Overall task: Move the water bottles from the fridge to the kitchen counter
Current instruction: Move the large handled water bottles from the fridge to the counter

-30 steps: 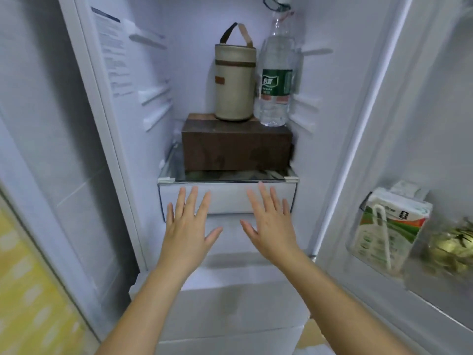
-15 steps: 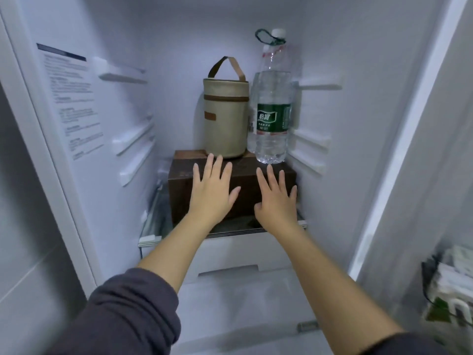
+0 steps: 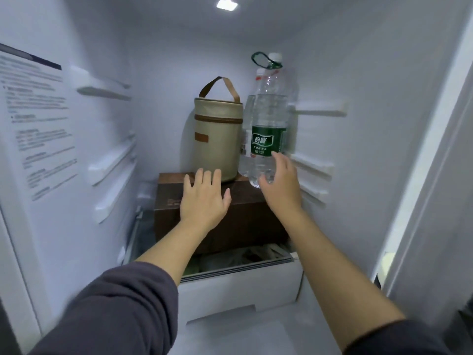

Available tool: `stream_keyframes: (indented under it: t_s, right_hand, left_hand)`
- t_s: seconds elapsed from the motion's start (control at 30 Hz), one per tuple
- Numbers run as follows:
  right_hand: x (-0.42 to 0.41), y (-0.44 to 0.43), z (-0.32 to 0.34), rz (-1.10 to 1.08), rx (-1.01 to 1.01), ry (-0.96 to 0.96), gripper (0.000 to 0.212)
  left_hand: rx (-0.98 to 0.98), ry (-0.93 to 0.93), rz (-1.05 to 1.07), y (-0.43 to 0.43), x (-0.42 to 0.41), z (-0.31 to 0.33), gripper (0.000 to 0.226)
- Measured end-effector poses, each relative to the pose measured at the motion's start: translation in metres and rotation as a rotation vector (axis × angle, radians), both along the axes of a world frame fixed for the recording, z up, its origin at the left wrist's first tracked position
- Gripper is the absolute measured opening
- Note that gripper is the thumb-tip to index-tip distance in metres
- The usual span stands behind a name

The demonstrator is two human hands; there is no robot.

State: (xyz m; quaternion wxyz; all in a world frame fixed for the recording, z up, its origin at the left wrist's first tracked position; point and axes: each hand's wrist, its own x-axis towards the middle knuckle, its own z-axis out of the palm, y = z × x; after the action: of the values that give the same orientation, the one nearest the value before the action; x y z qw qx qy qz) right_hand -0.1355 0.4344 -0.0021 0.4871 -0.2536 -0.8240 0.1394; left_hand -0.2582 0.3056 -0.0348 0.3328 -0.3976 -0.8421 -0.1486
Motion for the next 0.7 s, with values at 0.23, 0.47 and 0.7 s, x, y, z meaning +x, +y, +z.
stream_keyframes:
  t_s: [0.23, 0.47, 0.7]
  right_hand:
    - [-0.05, 0.028, 0.081, -0.025, -0.181, 0.12, 0.104]
    - [-0.061, 0.045, 0.091, 0.006, -0.344, 0.159, 0.121]
    - [-0.053, 0.044, 0.095, -0.017, -0.375, 0.068, 0.121]
  left_hand:
    - [-0.01, 0.008, 0.004, 0.003, -0.004, -0.001, 0.062]
    - [-0.007, 0.026, 0.01, 0.005, -0.007, -0.003, 0.063]
    - [-0.023, 0.024, 0.006, 0.005, -0.007, -0.003, 0.063]
